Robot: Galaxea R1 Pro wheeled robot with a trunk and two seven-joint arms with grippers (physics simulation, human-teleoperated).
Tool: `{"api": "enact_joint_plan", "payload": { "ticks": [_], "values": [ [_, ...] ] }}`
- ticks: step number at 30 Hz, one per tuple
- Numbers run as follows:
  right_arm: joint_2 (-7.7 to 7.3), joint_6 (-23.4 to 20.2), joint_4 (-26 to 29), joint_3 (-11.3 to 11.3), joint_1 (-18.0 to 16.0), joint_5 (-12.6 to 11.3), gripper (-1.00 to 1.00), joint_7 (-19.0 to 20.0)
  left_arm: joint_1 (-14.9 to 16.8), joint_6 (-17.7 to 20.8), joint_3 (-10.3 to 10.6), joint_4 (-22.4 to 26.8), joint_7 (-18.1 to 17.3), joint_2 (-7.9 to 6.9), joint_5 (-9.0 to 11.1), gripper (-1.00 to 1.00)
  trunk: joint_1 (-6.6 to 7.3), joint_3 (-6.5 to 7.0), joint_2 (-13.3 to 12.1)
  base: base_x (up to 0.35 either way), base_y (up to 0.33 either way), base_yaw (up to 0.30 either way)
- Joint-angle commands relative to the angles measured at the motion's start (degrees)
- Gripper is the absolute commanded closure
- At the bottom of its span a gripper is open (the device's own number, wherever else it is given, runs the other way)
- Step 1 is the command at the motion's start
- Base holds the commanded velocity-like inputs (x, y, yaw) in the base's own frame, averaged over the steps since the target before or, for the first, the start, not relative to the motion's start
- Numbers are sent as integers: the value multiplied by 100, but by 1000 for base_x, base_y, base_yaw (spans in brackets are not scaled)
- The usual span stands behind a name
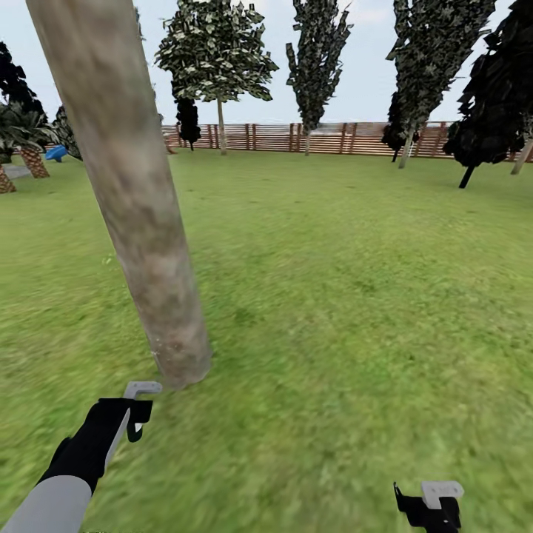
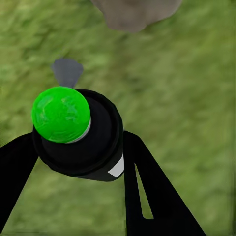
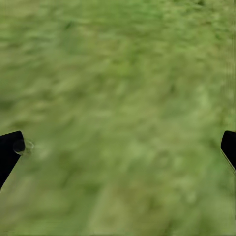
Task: In the garden, pick up the pesticide atomizer on the floor and spray pesticide onto both trees until each tree trunk is fully covered.
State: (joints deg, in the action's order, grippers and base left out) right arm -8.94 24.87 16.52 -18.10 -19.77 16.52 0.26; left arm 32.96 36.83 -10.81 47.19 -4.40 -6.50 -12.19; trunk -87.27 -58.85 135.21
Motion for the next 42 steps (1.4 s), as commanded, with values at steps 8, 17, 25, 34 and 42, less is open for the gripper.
{"api": "enact_joint_plan", "payload": {
  "ticks": [8, 17, 25, 34, 42],
  "values": [
    [-28, 0, 17, -9, 0, -9, -100, -2, 47, 31, 12, 156, -54, -11, 15, 100, 0, 0, 0, 81, -73, 174],
    [-47, 1, 11, -16, 0, -1, -100, -9, 718, 327, 121, 338, -132, -35, -18, 100, 0, 0, 0, 0, 0, 2],
    [-47, 0, 9, -18, 0, 0, -100, -9, 944, 469, 241, 399, -1295, -795, -50, 100, 0, 0, 0, 0, 0, 0],
    [-47, 0, 15, -11, 0, -9, -100, -9, 936, 547, 783, 466, -1880, -807, -338, 100, 0, 0, 0, 60, 8, -93],
    [-47, 0, 10, -10, 0, -9, -100, -9, 975, 1089, 791, 760, -2092, -774, -325, 100, 0, 0, 0, 82, 14, -36]
  ]
}}
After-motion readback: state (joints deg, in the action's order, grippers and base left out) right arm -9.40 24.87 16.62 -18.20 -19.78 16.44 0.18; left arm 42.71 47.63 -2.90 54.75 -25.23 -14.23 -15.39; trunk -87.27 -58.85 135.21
